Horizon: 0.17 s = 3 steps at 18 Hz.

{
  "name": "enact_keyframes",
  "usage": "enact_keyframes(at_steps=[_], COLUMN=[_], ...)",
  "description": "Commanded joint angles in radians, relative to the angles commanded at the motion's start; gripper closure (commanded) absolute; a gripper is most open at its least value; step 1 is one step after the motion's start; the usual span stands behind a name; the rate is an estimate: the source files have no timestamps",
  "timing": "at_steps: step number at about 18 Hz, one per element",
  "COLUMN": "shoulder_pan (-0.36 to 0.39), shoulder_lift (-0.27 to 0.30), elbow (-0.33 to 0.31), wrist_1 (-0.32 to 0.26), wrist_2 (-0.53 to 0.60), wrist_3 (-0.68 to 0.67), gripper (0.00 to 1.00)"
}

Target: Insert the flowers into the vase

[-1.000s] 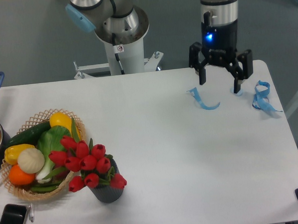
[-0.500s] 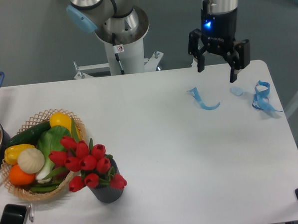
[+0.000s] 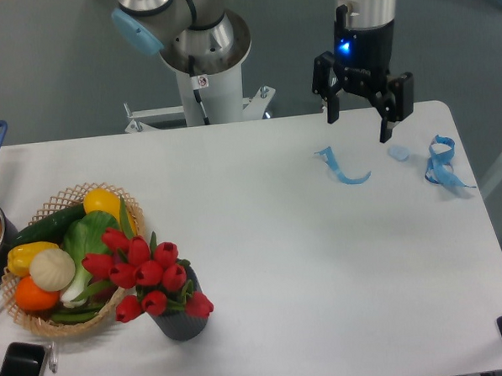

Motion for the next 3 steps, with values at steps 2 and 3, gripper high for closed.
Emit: enact_keyframes(at_steps=[2,3], shoulder_pan=[0.0,0.0], shoulder_lift=[-0.002,-0.002], elbow=[-0.006,-0.006], wrist_1=[0.0,0.0], wrist_2=[0.0,0.002], wrist_3=[0.0,0.0], gripper=[0.0,0.0])
